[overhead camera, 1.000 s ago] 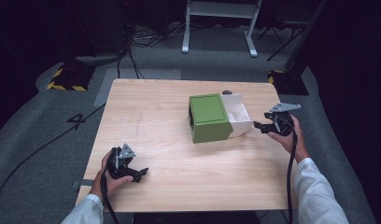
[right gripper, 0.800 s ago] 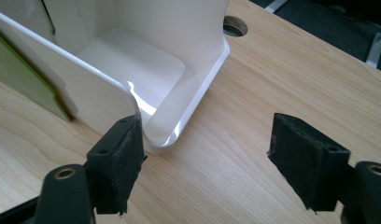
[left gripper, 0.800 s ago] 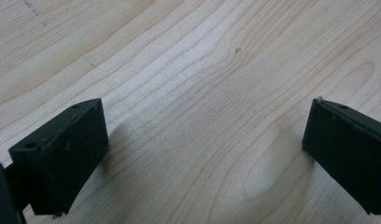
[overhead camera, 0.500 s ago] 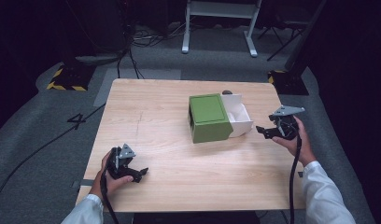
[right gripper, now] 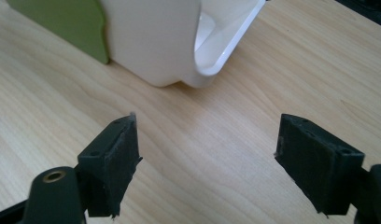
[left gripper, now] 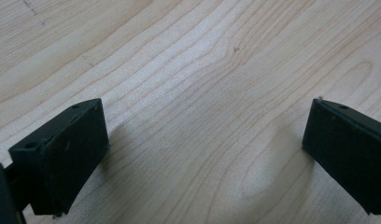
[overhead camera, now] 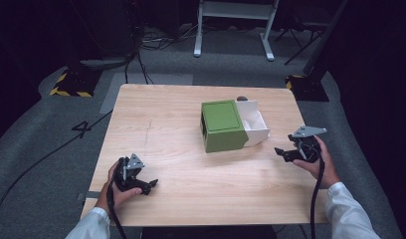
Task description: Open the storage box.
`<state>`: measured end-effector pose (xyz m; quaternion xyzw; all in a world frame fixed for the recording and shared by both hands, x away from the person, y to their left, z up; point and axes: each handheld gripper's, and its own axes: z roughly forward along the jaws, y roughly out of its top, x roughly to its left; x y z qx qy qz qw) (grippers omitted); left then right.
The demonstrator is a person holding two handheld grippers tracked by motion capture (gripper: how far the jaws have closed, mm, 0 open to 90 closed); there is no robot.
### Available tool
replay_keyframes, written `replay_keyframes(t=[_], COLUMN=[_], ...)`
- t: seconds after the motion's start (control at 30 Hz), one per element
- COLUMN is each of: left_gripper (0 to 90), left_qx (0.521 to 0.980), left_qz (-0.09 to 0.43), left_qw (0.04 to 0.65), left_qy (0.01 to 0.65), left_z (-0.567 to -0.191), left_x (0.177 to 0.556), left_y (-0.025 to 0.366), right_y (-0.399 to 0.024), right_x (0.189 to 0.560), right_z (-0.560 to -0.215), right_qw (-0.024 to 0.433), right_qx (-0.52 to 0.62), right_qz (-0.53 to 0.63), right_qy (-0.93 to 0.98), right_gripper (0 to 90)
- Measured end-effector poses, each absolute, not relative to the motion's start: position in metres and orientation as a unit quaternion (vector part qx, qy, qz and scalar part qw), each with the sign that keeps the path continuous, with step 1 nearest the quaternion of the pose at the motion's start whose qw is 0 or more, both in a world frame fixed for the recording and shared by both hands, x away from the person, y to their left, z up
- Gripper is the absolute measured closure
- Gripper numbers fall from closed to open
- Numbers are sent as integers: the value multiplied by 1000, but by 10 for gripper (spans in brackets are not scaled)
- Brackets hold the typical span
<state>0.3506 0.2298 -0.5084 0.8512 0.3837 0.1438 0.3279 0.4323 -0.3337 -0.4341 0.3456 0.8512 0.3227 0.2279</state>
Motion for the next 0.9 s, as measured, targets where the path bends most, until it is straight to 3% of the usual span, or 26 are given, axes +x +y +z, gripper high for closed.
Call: replay_keyframes(t=[0.9], left_gripper=[6], left_qx=[851], left_qz=[144], left_qw=[328], left_qy=[384], left_z=[-508], left_x=[351], left_y=[230], right_y=[-363], right_x=[368], right_z=[-485], right_qw=[200], right_qx=[350], right_qz=[312], right_qy=[860], right_gripper=[204])
